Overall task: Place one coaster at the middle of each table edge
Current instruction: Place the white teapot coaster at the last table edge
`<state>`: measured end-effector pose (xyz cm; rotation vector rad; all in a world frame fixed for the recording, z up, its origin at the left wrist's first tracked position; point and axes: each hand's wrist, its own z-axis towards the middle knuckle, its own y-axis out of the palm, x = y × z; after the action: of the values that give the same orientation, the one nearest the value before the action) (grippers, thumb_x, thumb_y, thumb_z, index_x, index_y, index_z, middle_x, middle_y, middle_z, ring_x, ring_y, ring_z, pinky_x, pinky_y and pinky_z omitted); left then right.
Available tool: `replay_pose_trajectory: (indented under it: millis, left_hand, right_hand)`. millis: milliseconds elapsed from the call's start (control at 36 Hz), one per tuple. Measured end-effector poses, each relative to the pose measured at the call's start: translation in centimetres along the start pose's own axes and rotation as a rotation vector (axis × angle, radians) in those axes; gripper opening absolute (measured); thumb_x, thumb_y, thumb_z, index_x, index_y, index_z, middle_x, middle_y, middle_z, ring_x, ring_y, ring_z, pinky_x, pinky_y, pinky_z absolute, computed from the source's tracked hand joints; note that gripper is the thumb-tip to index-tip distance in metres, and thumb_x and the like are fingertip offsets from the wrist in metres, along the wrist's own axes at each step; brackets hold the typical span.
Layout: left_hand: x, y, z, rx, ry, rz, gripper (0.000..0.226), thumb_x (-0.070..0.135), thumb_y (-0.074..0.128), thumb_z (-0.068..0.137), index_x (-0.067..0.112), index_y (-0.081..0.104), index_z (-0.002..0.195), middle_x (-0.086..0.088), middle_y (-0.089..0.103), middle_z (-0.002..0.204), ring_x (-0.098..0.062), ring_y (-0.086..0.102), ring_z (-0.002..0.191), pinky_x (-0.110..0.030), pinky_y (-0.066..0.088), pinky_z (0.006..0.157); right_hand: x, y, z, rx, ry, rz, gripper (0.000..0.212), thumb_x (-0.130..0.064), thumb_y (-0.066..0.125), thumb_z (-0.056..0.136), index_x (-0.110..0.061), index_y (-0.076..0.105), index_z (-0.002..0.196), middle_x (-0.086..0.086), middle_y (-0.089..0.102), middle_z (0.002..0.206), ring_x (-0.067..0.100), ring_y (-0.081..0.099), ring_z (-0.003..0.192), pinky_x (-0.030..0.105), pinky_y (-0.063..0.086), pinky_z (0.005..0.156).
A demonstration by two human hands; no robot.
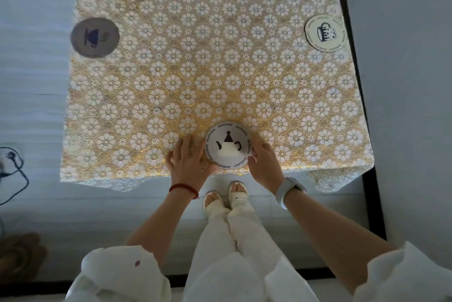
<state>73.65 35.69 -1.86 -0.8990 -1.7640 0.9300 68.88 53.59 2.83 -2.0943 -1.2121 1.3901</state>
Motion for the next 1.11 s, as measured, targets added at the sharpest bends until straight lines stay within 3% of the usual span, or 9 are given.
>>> replay_pose_trajectory:
  millis: [167, 389, 639, 917, 1056, 1111]
  left_hand:
    - [-0.7, 0.0, -0.3, 0.039, 0.008, -0.008, 0.075, 0.047, 0.069, 0.065, 0.031, 0.038, 0.132, -0.009, 0.03, 0.147, -0.03, 0.022, 0.136, -0.057, 0.02, 0.106]
    - [-0.7, -0.2, -0.1, 0.001, -0.003, 0.002, 0.077, 0.049, 0.067, 0.069, 0.032, 0.032, 0.135, -0.007, 0.024, 0.15, -0.027, 0.015, 0.139, -0.057, 0.017, 0.109]
    - [-0.9, -0.5, -0.2, -0.016, 0.001, 0.012, 0.077, 0.047, 0.067, 0.07, 0.03, 0.031, 0.136, -0.008, 0.023, 0.15, -0.028, 0.015, 0.139, -0.056, 0.016, 0.109]
    - [-1.1, -1.0, -0.8, 0.001, -0.008, -0.018, 0.067, 0.041, 0.07, 0.069, 0.024, 0.043, 0.129, -0.009, 0.03, 0.146, -0.029, 0.022, 0.137, -0.052, 0.021, 0.108]
    - [-1.1, -1.2, -0.7, -0.027, -0.017, 0.0, 0.068, 0.044, 0.069, 0.069, 0.026, 0.042, 0.129, -0.007, 0.031, 0.145, -0.028, 0.022, 0.136, -0.053, 0.023, 0.107]
    - [-1.2, -1.7, -0.2, -0.071, -0.012, 0.017, 0.068, 0.048, 0.067, 0.069, 0.029, 0.04, 0.129, -0.004, 0.03, 0.144, -0.028, 0.023, 0.134, -0.054, 0.027, 0.106]
  right_hand:
    - [-0.2, 0.4, 0.0, -0.016, -0.003, -0.023, 0.068, 0.0, 0.045, 0.084, -0.021, 0.017, 0.143, 0.021, 0.044, 0.129, 0.035, 0.042, 0.114, 0.046, 0.042, 0.098]
    - [-0.4, 0.4, 0.1, -0.046, 0.011, -0.034, 0.068, -0.002, 0.044, 0.085, -0.021, 0.012, 0.143, 0.021, 0.043, 0.128, 0.035, 0.04, 0.116, 0.043, 0.039, 0.098]
    - [-0.3, 0.3, 0.2, -0.1, -0.003, -0.058, 0.055, -0.002, 0.041, 0.086, -0.015, 0.029, 0.138, 0.017, 0.037, 0.138, 0.033, 0.035, 0.126, 0.046, 0.038, 0.103]
    - [-0.4, 0.5, 0.0, -0.124, -0.045, -0.039, 0.058, 0.003, 0.038, 0.084, -0.016, 0.029, 0.138, 0.013, 0.032, 0.143, 0.035, 0.032, 0.128, 0.05, 0.039, 0.103]
    - [0.0, 0.4, 0.4, -0.17, -0.041, -0.079, 0.054, -0.001, 0.04, 0.086, -0.013, 0.03, 0.137, 0.013, 0.034, 0.14, 0.032, 0.036, 0.125, 0.046, 0.037, 0.105]
    - [-0.1, 0.0, 0.7, -0.193, -0.031, -0.058, 0.048, -0.003, 0.042, 0.087, -0.011, 0.035, 0.134, 0.014, 0.044, 0.132, 0.03, 0.045, 0.118, 0.045, 0.041, 0.101]
